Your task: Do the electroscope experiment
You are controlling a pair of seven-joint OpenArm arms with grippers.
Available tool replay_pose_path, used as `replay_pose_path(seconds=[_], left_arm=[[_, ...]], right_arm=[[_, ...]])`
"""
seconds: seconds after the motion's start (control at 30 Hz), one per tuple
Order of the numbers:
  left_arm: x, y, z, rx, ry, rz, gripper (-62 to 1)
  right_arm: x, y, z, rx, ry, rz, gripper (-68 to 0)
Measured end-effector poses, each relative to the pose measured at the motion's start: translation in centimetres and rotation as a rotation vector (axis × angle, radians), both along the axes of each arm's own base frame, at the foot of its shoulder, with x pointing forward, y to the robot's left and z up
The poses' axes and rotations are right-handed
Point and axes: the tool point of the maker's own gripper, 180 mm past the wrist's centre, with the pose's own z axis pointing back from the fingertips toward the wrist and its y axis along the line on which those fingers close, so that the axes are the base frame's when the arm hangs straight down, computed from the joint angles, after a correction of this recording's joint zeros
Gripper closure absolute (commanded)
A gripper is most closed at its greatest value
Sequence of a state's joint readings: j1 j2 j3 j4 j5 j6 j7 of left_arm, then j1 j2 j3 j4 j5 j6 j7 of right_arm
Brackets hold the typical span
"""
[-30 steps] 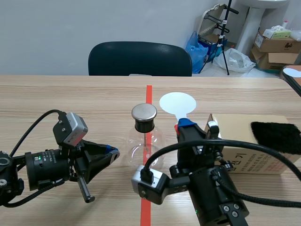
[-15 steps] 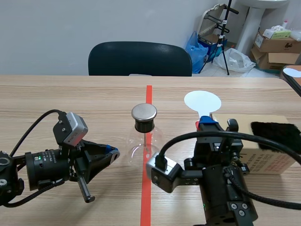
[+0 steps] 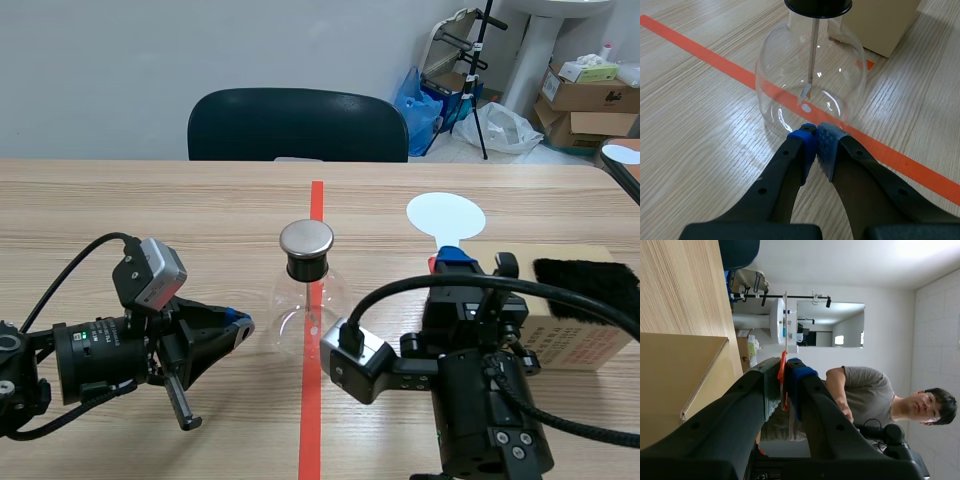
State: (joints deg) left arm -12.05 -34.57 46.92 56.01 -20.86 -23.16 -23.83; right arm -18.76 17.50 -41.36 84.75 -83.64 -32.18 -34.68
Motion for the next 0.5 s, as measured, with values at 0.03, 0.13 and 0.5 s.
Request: replay_pose_path(seconds=[0.03,0.13,0.5], left_arm=[[0.0,0.0,0.0,0.000,0.000,0.000,-3.2],[0.0,0.0,0.0,0.000,0.000,0.000,-3.2],[0.0,0.0,0.0,0.000,0.000,0.000,-3.2]], right_arm=[[0.0,-0.1,0.0,0.001,0.000,-0.006,-1.0],[0.1,-0.2,0.6,0.005,-0.016,-0.006,-1.0],[0.3,-0.2,1.3,0.000,-0.022,-0.003,-1.0]])
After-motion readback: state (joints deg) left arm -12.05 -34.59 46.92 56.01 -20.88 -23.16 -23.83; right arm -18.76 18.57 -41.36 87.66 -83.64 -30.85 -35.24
